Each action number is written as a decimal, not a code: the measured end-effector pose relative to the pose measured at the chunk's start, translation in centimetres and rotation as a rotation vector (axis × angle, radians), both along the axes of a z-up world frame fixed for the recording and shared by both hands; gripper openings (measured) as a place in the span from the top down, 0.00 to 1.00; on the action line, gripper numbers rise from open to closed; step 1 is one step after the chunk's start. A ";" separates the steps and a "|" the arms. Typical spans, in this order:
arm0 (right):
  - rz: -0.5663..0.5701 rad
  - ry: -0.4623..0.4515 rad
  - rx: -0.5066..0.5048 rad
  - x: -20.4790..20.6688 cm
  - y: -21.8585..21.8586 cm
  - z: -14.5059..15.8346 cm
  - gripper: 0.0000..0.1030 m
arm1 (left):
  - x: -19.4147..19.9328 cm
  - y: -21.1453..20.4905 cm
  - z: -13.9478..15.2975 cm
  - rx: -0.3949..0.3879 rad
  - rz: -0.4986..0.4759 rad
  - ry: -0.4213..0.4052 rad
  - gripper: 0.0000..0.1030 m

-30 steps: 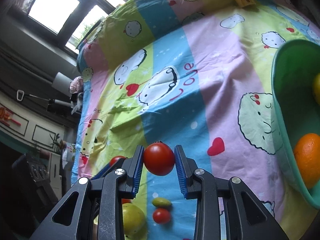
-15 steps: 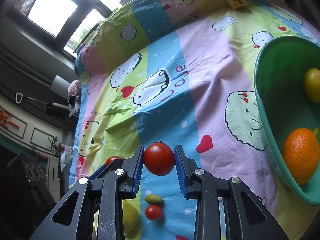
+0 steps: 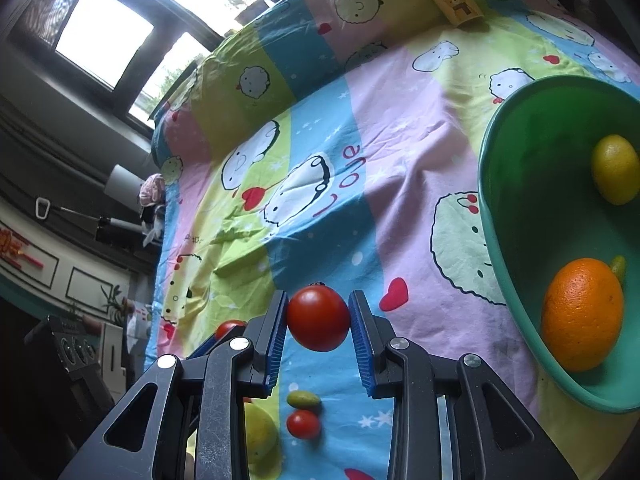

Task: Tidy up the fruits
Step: 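Carry both held tomatoes in the two tools over the green basin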

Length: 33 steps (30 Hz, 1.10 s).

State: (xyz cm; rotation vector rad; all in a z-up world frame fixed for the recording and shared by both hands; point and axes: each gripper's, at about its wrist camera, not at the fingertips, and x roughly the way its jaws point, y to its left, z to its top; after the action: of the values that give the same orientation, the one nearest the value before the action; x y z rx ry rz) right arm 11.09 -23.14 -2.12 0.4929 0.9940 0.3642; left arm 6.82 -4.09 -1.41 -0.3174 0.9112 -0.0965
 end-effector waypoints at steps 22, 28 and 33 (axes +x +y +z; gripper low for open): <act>-0.006 -0.009 0.007 -0.2 -0.3 0.3 0.68 | -0.2 -0.2 0.2 -0.010 -0.016 -0.007 0.69; -0.006 -0.016 0.009 -0.3 -0.4 0.4 0.68 | -0.3 -0.3 0.3 -0.016 -0.020 -0.012 0.69; -0.012 -0.031 0.008 -0.6 -0.8 0.8 0.68 | -0.5 -0.7 0.7 -0.031 -0.036 -0.031 0.69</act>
State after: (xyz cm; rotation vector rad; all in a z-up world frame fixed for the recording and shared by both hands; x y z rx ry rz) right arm 10.48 -23.89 -1.33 0.4992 0.9595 0.3638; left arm 6.31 -4.79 -0.72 -0.3277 0.8854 -0.1480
